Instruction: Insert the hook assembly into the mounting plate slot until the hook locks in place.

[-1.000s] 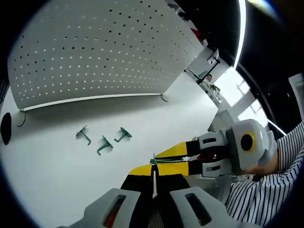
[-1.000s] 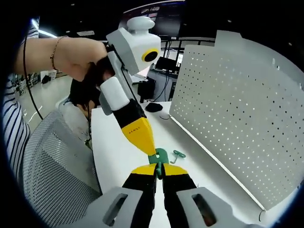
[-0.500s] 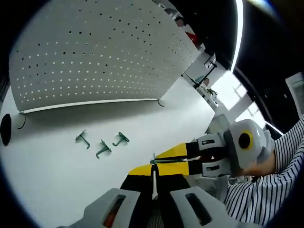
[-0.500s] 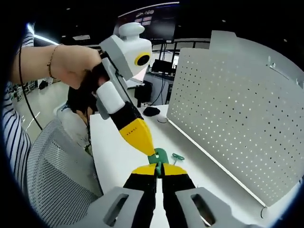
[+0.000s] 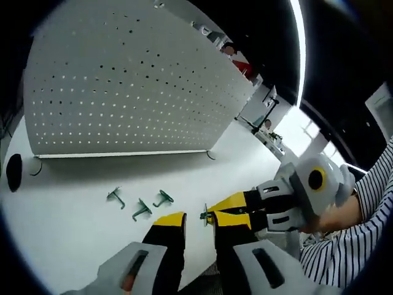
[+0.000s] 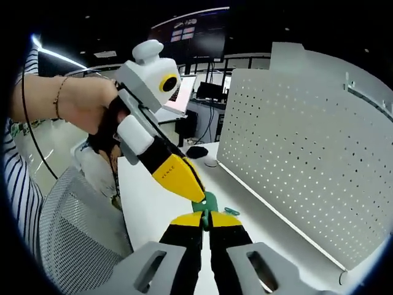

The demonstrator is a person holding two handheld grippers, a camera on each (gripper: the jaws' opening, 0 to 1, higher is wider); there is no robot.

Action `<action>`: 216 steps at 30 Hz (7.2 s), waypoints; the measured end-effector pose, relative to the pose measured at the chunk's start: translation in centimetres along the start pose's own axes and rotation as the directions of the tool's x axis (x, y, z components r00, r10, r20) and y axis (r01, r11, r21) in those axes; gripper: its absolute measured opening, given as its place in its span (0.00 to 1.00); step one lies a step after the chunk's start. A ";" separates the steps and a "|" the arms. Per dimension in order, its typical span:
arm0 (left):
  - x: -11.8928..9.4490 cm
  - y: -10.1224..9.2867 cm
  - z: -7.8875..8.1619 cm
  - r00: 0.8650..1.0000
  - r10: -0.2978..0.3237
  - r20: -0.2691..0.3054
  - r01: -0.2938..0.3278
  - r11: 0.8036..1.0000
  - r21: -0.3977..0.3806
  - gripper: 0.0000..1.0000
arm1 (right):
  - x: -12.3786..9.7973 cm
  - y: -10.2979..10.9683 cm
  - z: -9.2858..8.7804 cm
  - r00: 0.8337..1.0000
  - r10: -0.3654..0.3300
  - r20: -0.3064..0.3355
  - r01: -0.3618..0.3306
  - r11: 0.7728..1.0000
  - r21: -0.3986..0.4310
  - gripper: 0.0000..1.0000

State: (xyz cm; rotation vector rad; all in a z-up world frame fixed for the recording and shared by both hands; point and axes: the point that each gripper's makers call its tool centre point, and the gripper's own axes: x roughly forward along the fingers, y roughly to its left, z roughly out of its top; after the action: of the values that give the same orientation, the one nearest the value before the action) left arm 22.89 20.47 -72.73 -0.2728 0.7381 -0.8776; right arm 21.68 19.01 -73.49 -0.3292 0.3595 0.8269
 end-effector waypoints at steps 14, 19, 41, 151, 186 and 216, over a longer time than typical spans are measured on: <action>-1.5 0.5 1.8 0.975 0.026 0.222 -0.043 0.996 0.074 0.76 | 0.5 -1.8 1.9 0.997 -0.051 0.060 0.039 0.981 0.188 0.00; -2.0 1.3 1.1 0.961 0.090 0.262 -0.129 0.983 0.134 0.84 | 0.6 -2.7 2.7 0.992 -0.092 0.087 0.071 0.973 0.221 0.00; -1.8 2.5 -2.1 0.917 0.172 0.361 -0.235 0.962 0.139 1.00 | 0.6 -7.9 7.8 0.895 -0.374 0.244 0.303 0.910 0.283 0.00; -2.7 5.2 -3.0 0.888 0.298 0.349 -0.376 0.909 0.178 0.90 | 2.4 -26.3 14.8 0.576 -0.793 0.198 0.621 0.582 0.525 0.19; -2.0 5.3 -4.1 0.906 0.309 0.290 -0.375 0.903 0.209 0.87 | -2.4 -21.7 6.6 0.751 -0.646 0.136 0.602 0.755 0.259 0.22; -1.1 5.3 -5.5 0.925 0.310 0.221 -0.359 0.904 0.234 0.87 | -1.5 -11.6 -7.2 0.903 -0.416 -0.111 0.430 0.885 0.178 0.23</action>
State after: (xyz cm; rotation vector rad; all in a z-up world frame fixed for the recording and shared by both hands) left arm 21.83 25.04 -78.80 0.0232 0.4704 -0.6045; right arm 28.25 7.68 -77.58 -0.2371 0.4141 0.3449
